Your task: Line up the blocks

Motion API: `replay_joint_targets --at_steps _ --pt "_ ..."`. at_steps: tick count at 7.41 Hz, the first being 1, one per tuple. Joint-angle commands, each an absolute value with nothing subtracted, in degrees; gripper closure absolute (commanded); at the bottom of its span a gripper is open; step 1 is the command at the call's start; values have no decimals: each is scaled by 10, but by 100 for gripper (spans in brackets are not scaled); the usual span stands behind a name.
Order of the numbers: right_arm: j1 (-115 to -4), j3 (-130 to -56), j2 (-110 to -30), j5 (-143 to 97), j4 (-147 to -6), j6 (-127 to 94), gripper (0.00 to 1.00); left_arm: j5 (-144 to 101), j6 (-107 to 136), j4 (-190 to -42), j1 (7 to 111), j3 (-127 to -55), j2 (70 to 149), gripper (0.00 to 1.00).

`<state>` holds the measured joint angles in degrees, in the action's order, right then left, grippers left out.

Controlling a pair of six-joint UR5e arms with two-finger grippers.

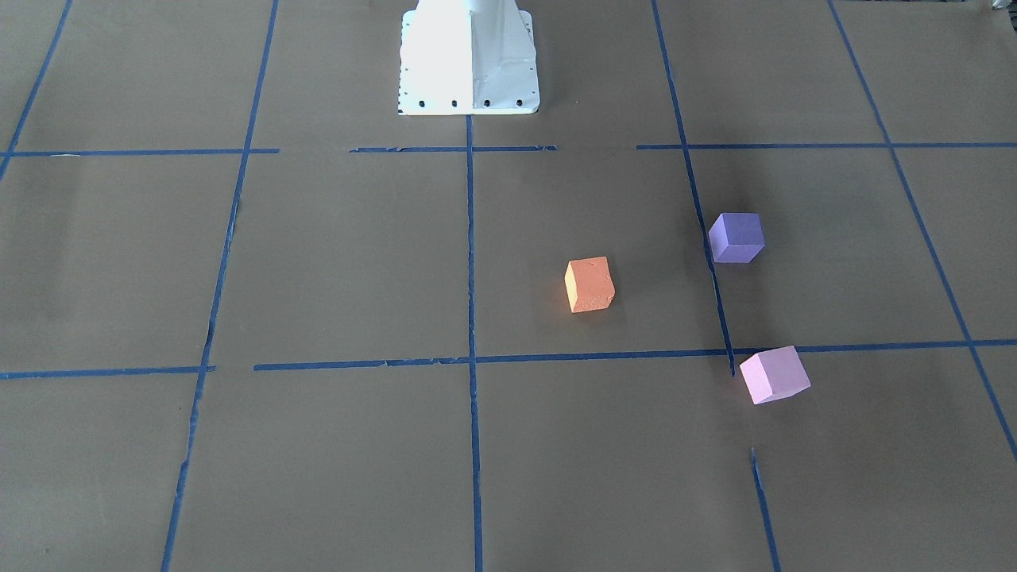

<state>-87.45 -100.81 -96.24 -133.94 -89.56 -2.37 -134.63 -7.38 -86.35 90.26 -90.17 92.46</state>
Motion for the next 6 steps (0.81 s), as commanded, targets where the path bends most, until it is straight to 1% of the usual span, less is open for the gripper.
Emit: replay_joint_targets --at_steps 1,2,4,5,6 --pt "-875 -1008 -962 -1339 -896 -24 0 -1346 -74 -864 903 -902 925 0" --pt "-875 -1008 -962 -1339 -896 -24 0 -1346 -74 -865 903 -903 926 0" --pt "-875 -1008 -962 -1339 -896 -24 0 -1346 -47 -865 900 -905 971 0" --pt "-875 -1008 -962 -1339 -896 -24 0 -1344 3 -865 887 -931 992 0" --pt "-875 -1008 -962 -1339 -896 -24 0 -1345 28 -864 853 -973 995 0"
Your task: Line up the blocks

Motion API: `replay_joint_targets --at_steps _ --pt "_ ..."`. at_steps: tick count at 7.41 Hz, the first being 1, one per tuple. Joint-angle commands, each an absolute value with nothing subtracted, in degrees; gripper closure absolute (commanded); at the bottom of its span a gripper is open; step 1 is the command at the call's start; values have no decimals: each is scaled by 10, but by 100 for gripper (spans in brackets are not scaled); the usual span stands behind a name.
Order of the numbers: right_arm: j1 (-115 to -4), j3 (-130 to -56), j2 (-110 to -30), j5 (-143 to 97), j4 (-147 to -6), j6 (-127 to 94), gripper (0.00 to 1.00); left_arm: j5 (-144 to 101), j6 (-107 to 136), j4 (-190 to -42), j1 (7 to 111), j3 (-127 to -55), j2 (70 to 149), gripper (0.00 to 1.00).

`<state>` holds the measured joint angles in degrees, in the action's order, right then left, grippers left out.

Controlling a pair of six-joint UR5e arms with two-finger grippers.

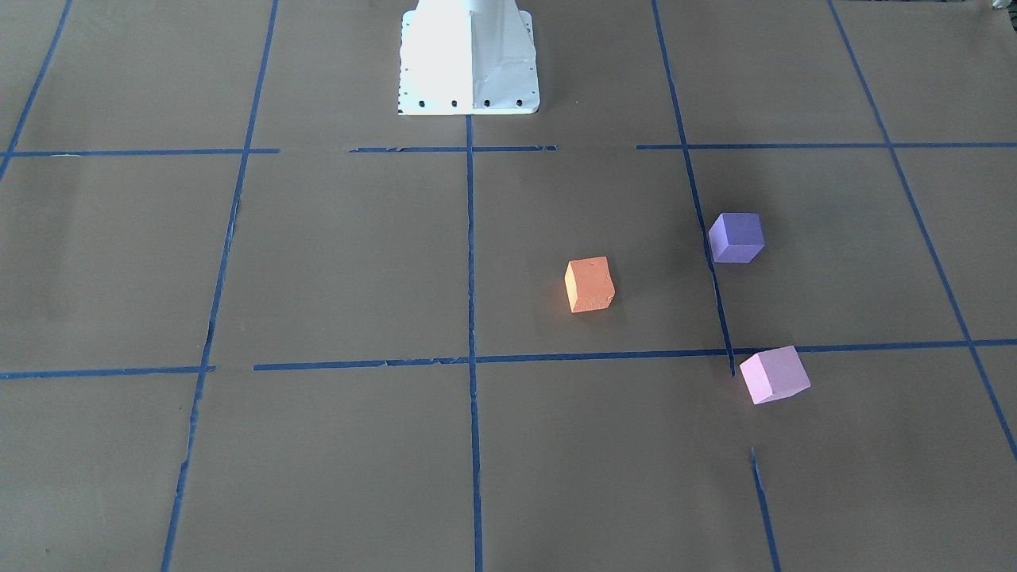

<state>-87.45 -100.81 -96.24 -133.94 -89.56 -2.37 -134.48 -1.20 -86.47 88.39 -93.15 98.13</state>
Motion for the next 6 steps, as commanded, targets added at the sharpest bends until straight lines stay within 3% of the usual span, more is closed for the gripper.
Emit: replay_joint_targets --at_steps 1,6 --pt "-875 -1008 -962 -1339 -896 -24 0 -1344 89 -864 807 -1013 1007 0" --pt "-875 -1008 -962 -1339 -896 -24 0 -1276 376 -863 602 -1054 1141 0"
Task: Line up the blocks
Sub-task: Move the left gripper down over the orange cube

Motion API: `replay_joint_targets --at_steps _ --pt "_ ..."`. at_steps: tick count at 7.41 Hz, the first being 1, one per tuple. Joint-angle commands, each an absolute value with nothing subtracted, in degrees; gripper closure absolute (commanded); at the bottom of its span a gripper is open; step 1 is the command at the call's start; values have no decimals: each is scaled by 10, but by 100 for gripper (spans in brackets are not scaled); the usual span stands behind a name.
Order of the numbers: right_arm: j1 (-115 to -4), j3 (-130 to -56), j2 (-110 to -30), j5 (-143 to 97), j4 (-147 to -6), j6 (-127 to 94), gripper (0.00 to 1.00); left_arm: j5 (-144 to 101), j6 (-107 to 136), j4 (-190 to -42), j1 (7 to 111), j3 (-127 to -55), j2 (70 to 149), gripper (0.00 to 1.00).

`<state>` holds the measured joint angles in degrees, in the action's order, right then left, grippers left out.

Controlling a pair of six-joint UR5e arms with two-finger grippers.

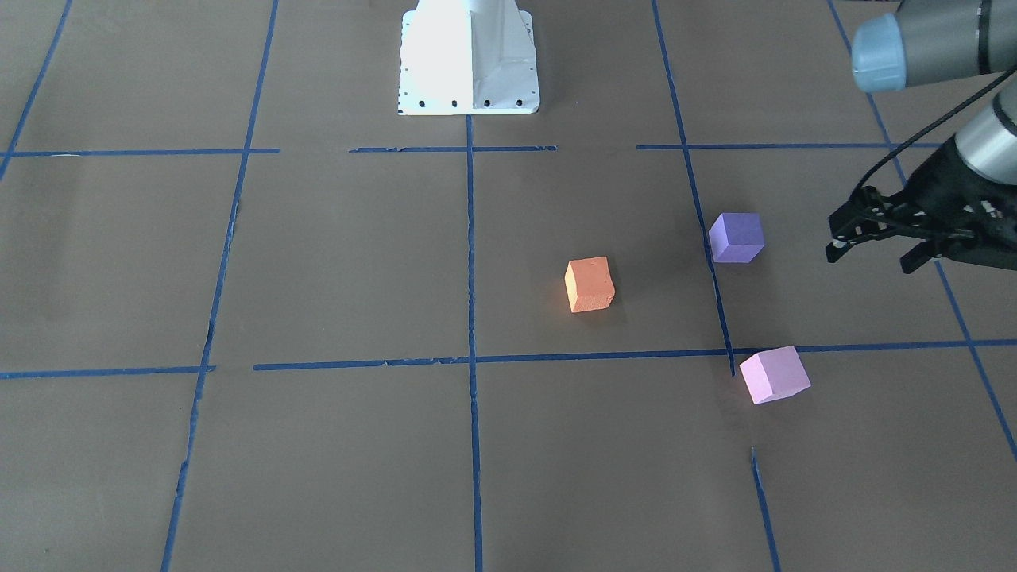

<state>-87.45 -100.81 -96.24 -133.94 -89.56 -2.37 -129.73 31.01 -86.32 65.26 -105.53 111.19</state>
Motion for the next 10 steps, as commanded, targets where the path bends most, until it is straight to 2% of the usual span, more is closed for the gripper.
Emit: replay_joint_targets --at_steps 1,4,6,8,10 --pt "-875 -1008 -962 -1340 -896 -24 0 -1261 412 -861 575 -1057 1155 0" --pt "-875 -1008 -962 -1339 -896 -24 0 -1258 465 -867 530 -1031 1174 0" --pt "-875 -1008 -962 -1339 -896 -24 0 -1177 593 -866 445 -1024 1208 0" --pt "-875 -1008 -962 -1339 -896 -24 0 -1179 659 -867 425 -1013 1219 0" --pt "-875 -1008 -962 -1339 -896 -24 0 -1176 714 -924 404 -972 1225 0"
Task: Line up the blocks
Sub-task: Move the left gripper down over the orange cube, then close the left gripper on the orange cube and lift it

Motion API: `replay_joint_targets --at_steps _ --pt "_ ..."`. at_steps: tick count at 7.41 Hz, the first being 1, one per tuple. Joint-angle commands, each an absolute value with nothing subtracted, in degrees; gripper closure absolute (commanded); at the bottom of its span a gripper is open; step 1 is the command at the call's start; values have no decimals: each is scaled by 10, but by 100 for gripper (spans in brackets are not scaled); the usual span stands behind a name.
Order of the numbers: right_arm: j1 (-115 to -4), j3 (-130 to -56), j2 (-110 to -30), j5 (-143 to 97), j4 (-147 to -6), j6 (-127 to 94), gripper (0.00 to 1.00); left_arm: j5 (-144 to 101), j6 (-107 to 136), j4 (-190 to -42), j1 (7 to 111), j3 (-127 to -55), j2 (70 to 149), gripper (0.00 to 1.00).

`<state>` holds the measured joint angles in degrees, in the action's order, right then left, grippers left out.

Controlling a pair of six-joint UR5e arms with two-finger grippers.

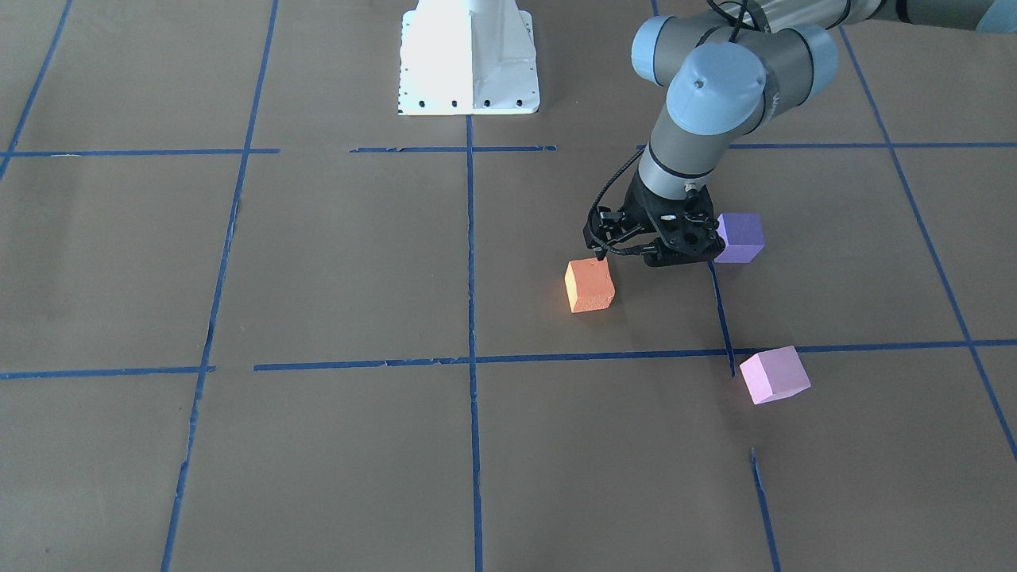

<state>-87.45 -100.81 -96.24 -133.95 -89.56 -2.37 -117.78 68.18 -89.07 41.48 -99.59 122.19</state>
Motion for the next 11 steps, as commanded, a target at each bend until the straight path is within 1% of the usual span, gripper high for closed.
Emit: replay_joint_targets --at_steps 1,4,9,11 --pt "-875 -1008 -962 -1339 -896 -24 0 -1175 733 -944 403 -963 1226 0" --pt "-875 -1008 -962 -1339 -896 -24 0 -1173 753 -989 389 -905 1252 0" --pt "-875 -1008 -962 -1339 -896 -24 0 -1141 749 -1004 377 -886 1251 0" --pt "-875 -1008 -962 -1339 -896 -24 0 -1130 749 -1032 366 -875 1245 0"
